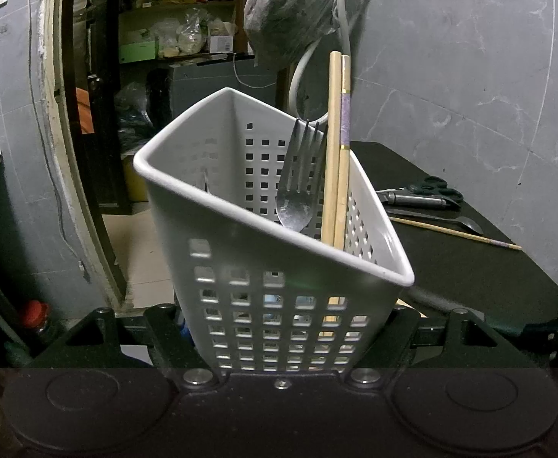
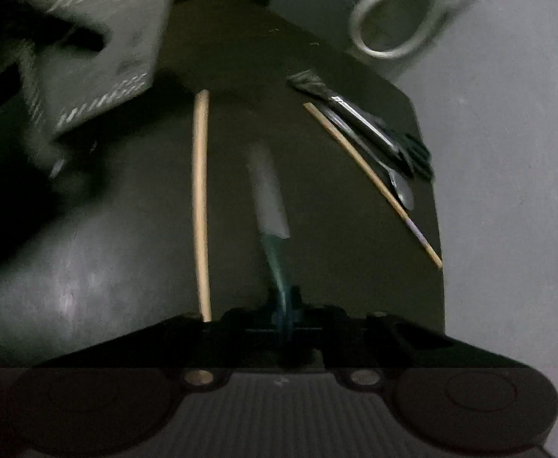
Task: Organize utensils
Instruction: 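Carry the knife with the right tool toward the holder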
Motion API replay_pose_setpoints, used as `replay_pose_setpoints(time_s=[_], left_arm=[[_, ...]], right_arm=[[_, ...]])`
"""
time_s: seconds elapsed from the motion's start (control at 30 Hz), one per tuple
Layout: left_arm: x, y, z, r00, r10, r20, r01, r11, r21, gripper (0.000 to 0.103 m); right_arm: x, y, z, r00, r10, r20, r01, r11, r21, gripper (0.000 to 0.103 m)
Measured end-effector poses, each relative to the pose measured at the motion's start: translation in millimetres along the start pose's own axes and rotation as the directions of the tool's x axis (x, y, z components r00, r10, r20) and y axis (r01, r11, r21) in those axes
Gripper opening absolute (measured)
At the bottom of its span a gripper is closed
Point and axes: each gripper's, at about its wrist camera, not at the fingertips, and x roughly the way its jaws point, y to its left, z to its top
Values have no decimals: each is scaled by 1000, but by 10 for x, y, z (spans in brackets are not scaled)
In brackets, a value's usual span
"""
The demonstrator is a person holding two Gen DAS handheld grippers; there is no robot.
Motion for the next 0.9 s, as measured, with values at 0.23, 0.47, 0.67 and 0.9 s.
replay_pose_setpoints(time_s=[0.23,0.47,0.67,0.9], left_arm=[[6,-7,9,1000,1,-1,-1,1000,3,77],[5,-7,10,1000,1,-1,-1,1000,6,77],[10,-14,14,1000,6,-1,-6,1000,-1,77],[13,-4,14,1000,11,-1,-11,1000,-7,77]], right_arm=[[74,-449,2,991,136,2,-132,957,260,2],[81,-478,58,972,233,33,-234,969,78,43],[305,-681,74,914,405,-21,-402,911,91,39],[381,-759,171,900,430,-63,-423,900,105,17]])
